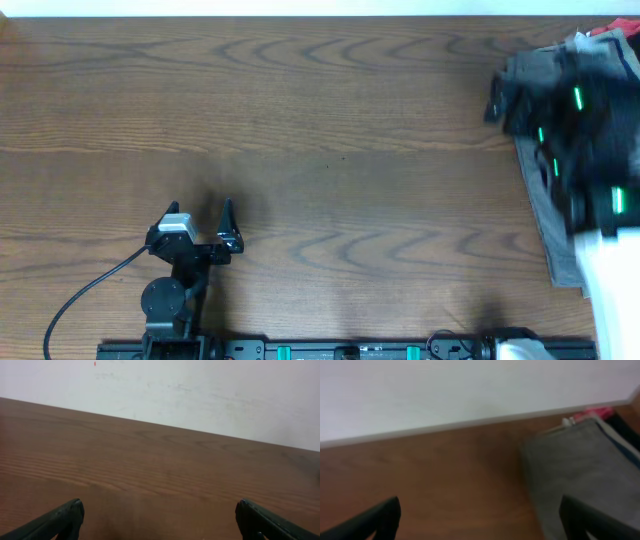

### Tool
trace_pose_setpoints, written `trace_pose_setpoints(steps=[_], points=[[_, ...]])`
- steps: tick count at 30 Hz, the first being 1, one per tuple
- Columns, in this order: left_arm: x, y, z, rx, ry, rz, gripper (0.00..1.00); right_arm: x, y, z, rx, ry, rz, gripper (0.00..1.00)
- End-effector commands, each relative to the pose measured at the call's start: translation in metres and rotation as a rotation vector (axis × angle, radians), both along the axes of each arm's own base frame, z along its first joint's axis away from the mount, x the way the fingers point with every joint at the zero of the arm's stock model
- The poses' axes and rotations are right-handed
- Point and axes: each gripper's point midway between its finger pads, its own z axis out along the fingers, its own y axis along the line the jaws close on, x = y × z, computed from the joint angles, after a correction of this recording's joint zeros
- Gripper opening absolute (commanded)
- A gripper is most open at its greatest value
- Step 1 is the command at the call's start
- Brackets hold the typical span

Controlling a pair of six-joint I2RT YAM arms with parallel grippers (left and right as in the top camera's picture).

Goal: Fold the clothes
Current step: 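Reach the right gripper to the grey shorts on the stack and grasp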

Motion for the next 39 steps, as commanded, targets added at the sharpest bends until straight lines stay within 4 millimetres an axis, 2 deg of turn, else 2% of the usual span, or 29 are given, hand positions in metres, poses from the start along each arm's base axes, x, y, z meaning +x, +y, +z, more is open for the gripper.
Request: trace_pose_setpoints(steps=[1, 4, 7, 10, 12, 18, 22, 29, 33, 39], points=[[-0.001, -0.003, -0.016, 0.005, 0.050, -0.017, 0.98, 0.038, -0.036, -0.017, -0.174, 0.162, -0.096, 0.99], [-0.001, -0.003, -0.016, 0.005, 0.050, -0.017, 0.98, 0.060, -0.051, -0.039, -0.255, 0.315, -0.133, 0.99], [-0.001, -0.003, -0.016, 0.005, 0.050, -0.018, 0.98, 0.083, -0.053, -0.057, -0.281, 0.355, -0.113, 0.99], [-0.001, -0.003, -0.016, 0.005, 0.050, -0.017, 0.98, 0.109, -0.056, -0.089, -0.349, 0.395, -0.057, 0.99], [-0.001, -0.003, -0.016, 0.005, 0.050, -0.017, 0.98, 0.119, -0.063, -0.113, -0.380, 0.437, -0.046, 0.99], [-0.001, -0.003, -0.016, 0.005, 0.050, -0.017, 0.98, 0.135, -0.101, -0.184, -0.463, 0.570, -0.133, 0.99], [-0.001, -0.003, -0.016, 0.005, 0.050, -0.017, 0.98, 0.146, -0.117, -0.222, -0.494, 0.609, -0.137, 0.98], [-0.001, -0.003, -0.016, 0.005, 0.050, -0.017, 0.98, 0.161, -0.127, -0.264, -0.521, 0.627, -0.115, 0.96], [-0.001, -0.003, -0.016, 0.005, 0.050, -0.017, 0.98, 0.162, -0.135, -0.285, -0.559, 0.660, -0.119, 0.95], [-0.001, -0.003, -0.016, 0.005, 0.050, -0.017, 0.98, 0.157, -0.141, -0.312, -0.552, 0.707, -0.115, 0.84]])
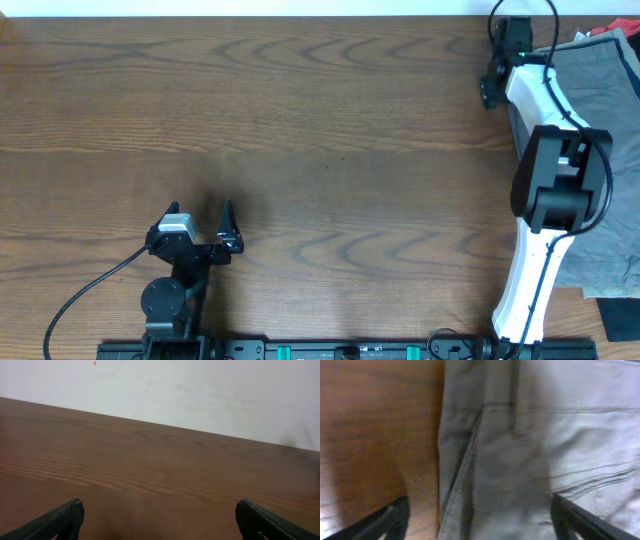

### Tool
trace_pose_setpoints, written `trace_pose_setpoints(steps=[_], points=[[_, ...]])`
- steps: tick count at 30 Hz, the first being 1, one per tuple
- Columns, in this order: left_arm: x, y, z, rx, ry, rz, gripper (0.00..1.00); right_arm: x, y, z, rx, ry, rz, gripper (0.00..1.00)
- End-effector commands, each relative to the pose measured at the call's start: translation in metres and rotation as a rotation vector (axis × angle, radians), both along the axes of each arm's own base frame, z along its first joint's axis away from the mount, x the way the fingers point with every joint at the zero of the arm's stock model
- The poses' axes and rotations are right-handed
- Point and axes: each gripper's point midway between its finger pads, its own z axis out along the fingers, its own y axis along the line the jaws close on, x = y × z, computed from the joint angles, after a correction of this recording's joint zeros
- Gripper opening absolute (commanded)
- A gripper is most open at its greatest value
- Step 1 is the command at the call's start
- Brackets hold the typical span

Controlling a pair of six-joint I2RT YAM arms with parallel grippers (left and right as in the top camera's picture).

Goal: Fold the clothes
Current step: 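Reach the right gripper to the grey shorts on the stack and grasp, then pull the grey shorts left with the right gripper and lay flat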

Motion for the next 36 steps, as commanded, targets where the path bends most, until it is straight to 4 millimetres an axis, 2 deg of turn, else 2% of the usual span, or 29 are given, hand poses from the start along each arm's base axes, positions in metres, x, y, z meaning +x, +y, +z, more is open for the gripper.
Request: trace_pose_setpoints(steps=[1, 3, 6, 9, 11, 14, 18, 21, 28, 31, 36], points=[[-0.001, -0.003, -0.016, 0.005, 0.049, -0.017, 0.98, -0.003, -0.017, -0.011, -0.019, 0.025, -0.023, 0.83], [-0.001, -0.003, -0.016, 0.005, 0.049, -0.017, 0.98, -0.004, -0.018, -0.015, -0.019, 0.034, -0.025, 0.78], [-0.001, -0.003, -0.016, 0.005, 0.049, -0.017, 0.98, -0.004, -0.019, -0.015, -0.017, 0.029, -0.032, 0.50], [-0.001, -0.003, -0.016, 0.005, 0.049, -0.017, 0.98, -0.003, -0.019, -0.012, -0.012, 0.011, -0.056, 0.44], [-0.001, -0.003, -0.016, 0.005, 0.049, -0.017, 0.98, -0.003, -0.019, -0.009, -0.002, -0.006, -0.080, 0.33], [-0.001, -0.003, -0.016, 0.005, 0.049, -0.017, 0.98, -0.002, -0.019, -0.002, 0.012, -0.033, -0.114, 0.03], [-0.001, -0.003, -0.016, 0.005, 0.049, -0.017, 0.98, 0.001, -0.019, 0.019, 0.026, -0.087, -0.149, 0.01], [-0.001, -0.003, -0.016, 0.005, 0.049, -0.017, 0.98, 0.003, -0.020, 0.043, 0.039, -0.150, -0.181, 0.01], [-0.001, -0.003, -0.016, 0.005, 0.049, -0.017, 0.98, 0.000, -0.019, 0.116, 0.072, -0.311, -0.241, 0.01], [-0.001, -0.003, -0.016, 0.005, 0.049, -0.017, 0.98, -0.005, -0.012, 0.146, 0.091, -0.354, -0.230, 0.01], [-0.001, -0.003, -0.016, 0.005, 0.049, -0.017, 0.98, -0.013, 0.004, 0.181, 0.099, -0.393, -0.200, 0.01]])
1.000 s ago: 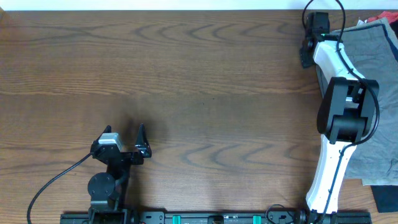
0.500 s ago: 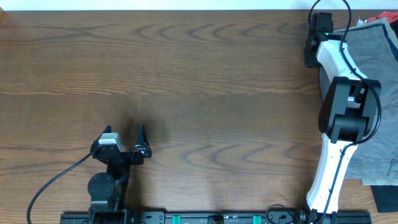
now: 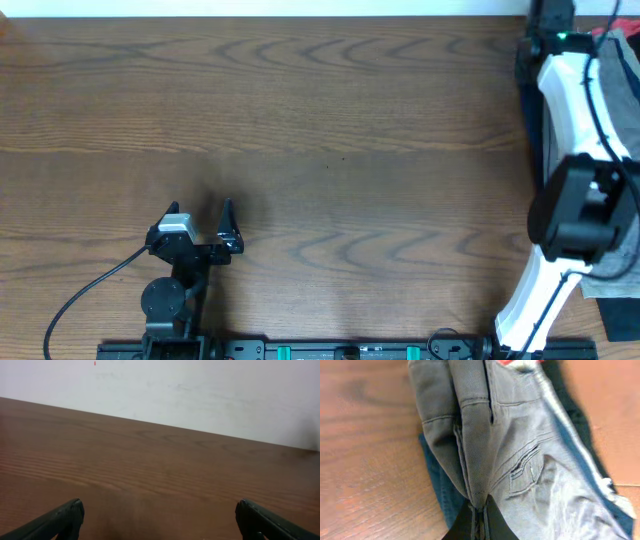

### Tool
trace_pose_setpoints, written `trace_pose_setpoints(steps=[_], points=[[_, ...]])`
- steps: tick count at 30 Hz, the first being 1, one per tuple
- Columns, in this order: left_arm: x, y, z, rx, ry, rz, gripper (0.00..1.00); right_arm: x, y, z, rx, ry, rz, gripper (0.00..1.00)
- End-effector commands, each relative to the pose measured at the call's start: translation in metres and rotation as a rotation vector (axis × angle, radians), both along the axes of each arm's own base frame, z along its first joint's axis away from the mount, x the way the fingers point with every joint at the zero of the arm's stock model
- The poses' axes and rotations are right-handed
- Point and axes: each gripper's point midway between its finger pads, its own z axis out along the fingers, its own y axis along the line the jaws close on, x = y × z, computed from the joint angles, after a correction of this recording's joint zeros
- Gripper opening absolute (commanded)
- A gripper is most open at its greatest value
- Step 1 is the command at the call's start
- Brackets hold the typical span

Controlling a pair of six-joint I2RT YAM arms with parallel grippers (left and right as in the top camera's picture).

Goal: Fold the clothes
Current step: 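Pull the grey shorts left with the right gripper and lay flat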

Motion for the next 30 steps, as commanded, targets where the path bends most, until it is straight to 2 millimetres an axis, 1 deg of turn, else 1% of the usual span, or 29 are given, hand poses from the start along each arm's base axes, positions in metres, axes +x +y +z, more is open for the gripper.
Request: trace_pose_setpoints(steps=[1, 3, 6, 8, 9, 10, 11, 12, 13, 14, 16, 17, 18, 21, 23, 24, 26, 28, 29, 30], points=[[-0.001, -0.003, -0.016, 0.005, 0.049, -0.017, 0.98, 0.002, 0.022, 0.041, 0.010, -0.091, 0.021, 0.01], [-0.001, -0.003, -0.016, 0.005, 0.049, -0.017, 0.98, 0.000, 0.033, 0.050, 0.013, -0.101, 0.043, 0.01], [-0.001, -0.003, -0.016, 0.005, 0.049, -0.017, 0.98, 0.001, 0.064, 0.059, 0.049, -0.116, 0.116, 0.01], [-0.001, -0.003, -0.016, 0.005, 0.049, -0.017, 0.98, 0.004, 0.097, 0.063, 0.103, -0.126, 0.201, 0.01], [-0.001, -0.003, -0.016, 0.005, 0.049, -0.017, 0.98, 0.006, 0.118, 0.062, 0.142, -0.127, 0.255, 0.01], [-0.001, -0.003, -0.016, 0.005, 0.049, -0.017, 0.98, 0.007, 0.135, 0.061, 0.174, -0.126, 0.299, 0.00], [-0.001, -0.003, -0.016, 0.005, 0.049, -0.017, 0.98, 0.007, 0.161, 0.059, 0.221, -0.120, 0.370, 0.01], [-0.001, -0.003, -0.016, 0.005, 0.049, -0.017, 0.98, 0.006, 0.181, 0.056, 0.258, -0.111, 0.419, 0.01], [-0.001, -0.003, -0.016, 0.005, 0.049, -0.017, 0.98, 0.003, 0.208, 0.052, 0.306, -0.096, 0.487, 0.01], [-0.001, -0.003, -0.016, 0.005, 0.049, -0.017, 0.98, -0.001, 0.230, 0.050, 0.342, -0.084, 0.538, 0.01], [-0.001, -0.003, -0.016, 0.005, 0.049, -0.017, 0.98, -0.013, 0.275, 0.044, 0.415, -0.050, 0.646, 0.01], [-0.001, -0.003, -0.016, 0.005, 0.049, -0.017, 0.98, -0.022, 0.301, 0.040, 0.453, -0.029, 0.706, 0.01], [-0.001, -0.003, -0.016, 0.005, 0.049, -0.017, 0.98, -0.031, 0.323, 0.037, 0.481, -0.009, 0.746, 0.01], [-0.001, -0.003, -0.016, 0.005, 0.049, -0.017, 0.98, -0.057, 0.370, 0.030, 0.534, 0.039, 0.798, 0.01], [-0.001, -0.003, -0.016, 0.005, 0.050, -0.017, 0.98, -0.080, 0.405, 0.025, 0.565, 0.086, 0.849, 0.01], [-0.001, -0.003, -0.016, 0.005, 0.050, -0.017, 0.98, -0.090, 0.417, 0.024, 0.576, 0.104, 0.878, 0.01], [-0.001, -0.003, -0.016, 0.005, 0.049, -0.017, 0.98, -0.117, 0.449, 0.021, 0.607, 0.155, 0.957, 0.01], [-0.001, -0.003, -0.016, 0.005, 0.049, -0.017, 0.98, -0.141, 0.475, 0.020, 0.631, 0.193, 1.027, 0.02], [-0.001, -0.003, -0.016, 0.005, 0.049, -0.017, 0.98, -0.150, 0.485, 0.020, 0.636, 0.206, 1.054, 0.03], [-0.001, -0.003, -0.016, 0.005, 0.049, -0.017, 0.98, -0.160, 0.495, 0.020, 0.636, 0.217, 1.080, 0.08]])
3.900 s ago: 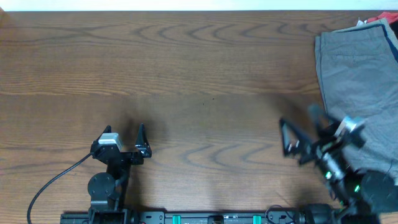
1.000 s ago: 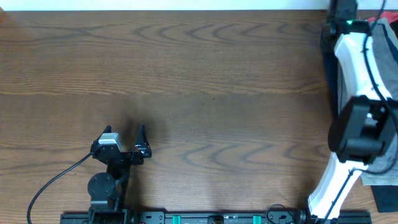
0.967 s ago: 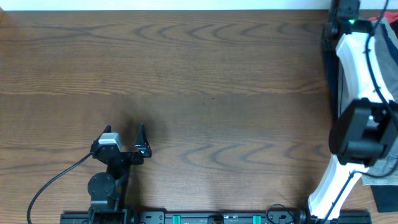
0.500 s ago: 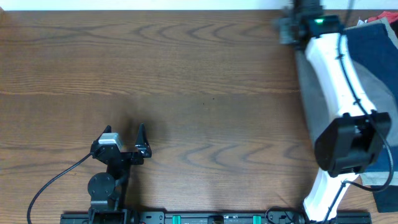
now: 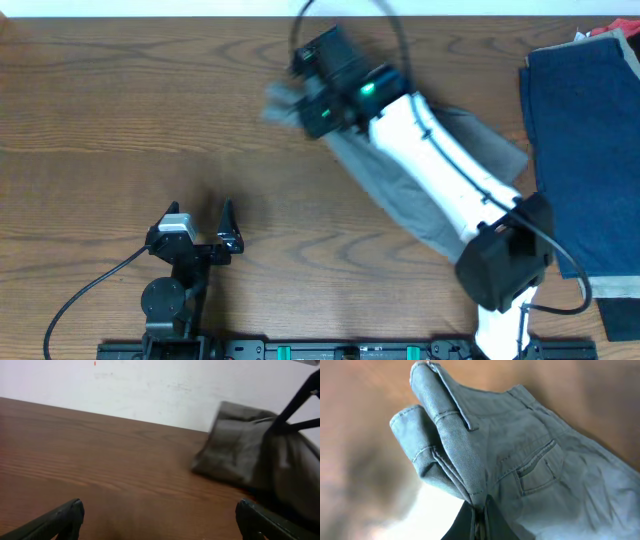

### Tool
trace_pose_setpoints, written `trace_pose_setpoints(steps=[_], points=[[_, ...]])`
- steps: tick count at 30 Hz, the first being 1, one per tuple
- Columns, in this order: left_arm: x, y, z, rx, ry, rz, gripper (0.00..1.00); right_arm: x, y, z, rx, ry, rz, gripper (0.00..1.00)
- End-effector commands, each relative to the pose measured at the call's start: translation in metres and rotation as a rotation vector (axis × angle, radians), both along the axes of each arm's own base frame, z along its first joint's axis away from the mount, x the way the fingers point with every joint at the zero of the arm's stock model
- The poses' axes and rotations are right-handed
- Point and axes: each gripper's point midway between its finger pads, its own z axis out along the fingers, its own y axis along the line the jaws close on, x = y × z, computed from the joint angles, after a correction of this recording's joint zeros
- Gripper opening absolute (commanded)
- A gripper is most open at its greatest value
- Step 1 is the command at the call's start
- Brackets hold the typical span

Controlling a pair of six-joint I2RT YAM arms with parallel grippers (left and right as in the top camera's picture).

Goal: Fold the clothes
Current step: 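Pull the grey shorts left with the right gripper and lay flat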

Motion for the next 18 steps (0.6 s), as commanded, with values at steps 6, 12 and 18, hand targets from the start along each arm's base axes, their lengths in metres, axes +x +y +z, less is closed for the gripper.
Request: trace_pose_setpoints(steps=[6, 12, 18], points=[[-0.001, -0.003, -0.016, 0.005, 0.049, -0.017, 0.98, -0.068, 0.057, 0.013, 0.042, 0.026, 0.201, 0.33], [-0.001, -0.003, -0.016, 0.005, 0.049, -0.017, 0.98, -0.063, 0.019, 0.019, -0.042, 0.056, 0.138, 0.99], [-0.001, -0.003, -0.016, 0.005, 0.049, -0.017, 0.98, -0.024, -0.105, 0.036, -0.183, 0.086, -0.243, 0.99]])
